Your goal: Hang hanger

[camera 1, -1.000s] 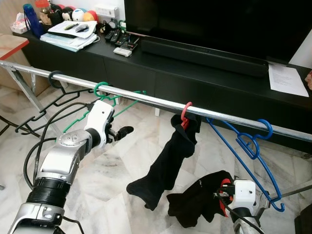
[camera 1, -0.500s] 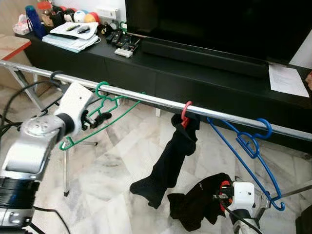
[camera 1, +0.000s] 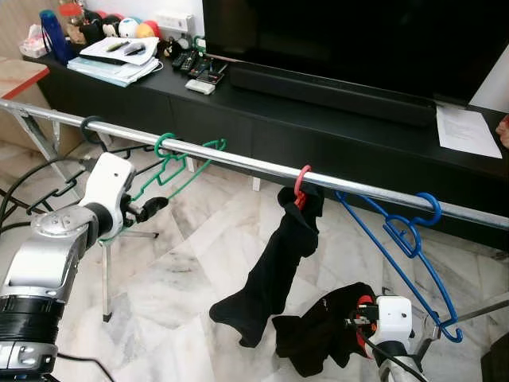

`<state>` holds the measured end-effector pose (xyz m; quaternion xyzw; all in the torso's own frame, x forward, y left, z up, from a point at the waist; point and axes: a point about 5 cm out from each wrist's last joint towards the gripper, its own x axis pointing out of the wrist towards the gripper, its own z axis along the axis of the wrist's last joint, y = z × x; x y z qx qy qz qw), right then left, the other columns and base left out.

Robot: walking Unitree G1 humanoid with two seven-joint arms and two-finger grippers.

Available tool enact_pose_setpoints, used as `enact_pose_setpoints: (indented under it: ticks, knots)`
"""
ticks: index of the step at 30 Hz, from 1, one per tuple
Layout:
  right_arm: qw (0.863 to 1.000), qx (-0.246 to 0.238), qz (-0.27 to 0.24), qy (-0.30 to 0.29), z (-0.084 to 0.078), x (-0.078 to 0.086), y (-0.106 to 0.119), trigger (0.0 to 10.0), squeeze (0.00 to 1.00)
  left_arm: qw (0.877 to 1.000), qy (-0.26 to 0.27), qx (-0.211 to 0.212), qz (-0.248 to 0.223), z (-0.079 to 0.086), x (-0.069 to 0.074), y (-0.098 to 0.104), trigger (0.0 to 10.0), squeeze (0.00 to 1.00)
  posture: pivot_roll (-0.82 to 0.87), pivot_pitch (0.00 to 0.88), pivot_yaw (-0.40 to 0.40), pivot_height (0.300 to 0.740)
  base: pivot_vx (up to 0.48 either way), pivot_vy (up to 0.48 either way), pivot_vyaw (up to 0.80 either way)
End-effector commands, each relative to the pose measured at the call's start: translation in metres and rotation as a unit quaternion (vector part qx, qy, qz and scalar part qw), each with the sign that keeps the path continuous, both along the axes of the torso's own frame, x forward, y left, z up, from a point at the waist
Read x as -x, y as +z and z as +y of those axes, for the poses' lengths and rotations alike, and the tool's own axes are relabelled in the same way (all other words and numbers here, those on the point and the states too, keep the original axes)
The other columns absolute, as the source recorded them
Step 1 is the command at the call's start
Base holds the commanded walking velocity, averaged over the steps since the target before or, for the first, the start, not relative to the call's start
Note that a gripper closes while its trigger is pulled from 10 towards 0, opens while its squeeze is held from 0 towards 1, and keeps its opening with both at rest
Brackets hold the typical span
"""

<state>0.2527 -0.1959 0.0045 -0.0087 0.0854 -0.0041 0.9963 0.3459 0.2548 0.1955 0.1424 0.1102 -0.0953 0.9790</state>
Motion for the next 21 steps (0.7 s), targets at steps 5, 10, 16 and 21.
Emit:
enact_pose_setpoints:
  ticks: [5,10,16,21]
  knots:
    - [1.000,0.005,0.001,-0.004,-0.004,0.001,0.000,10.0,0.00,1.000,0.001,0.018,-0.016,-0.003,-0.006,0.003,10.0,0.00,0.02,0.131,-0.030,0.740,0.000,0.000,0.00]
    - [1.000,0.006,0.001,-0.006,-0.005,0.001,-0.001,10.0,0.00,0.999,-0.033,0.036,-0.022,-0.014,-0.017,0.005,10.0,0.00,0.02,0.142,-0.031,0.740,0.000,0.000,0.00]
    - [1.000,0.007,0.002,-0.009,-0.007,0.002,-0.001,10.0,0.00,0.999,-0.030,0.028,-0.033,-0.018,-0.027,0.008,10.0,0.00,0.01,0.148,-0.031,0.740,0.000,0.000,0.00]
    - [1.000,0.008,0.002,-0.009,-0.007,0.002,-0.001,10.0,0.00,0.998,-0.028,0.026,-0.057,-0.028,-0.038,0.015,10.0,0.00,0.01,0.149,-0.032,0.740,0.000,0.000,0.00]
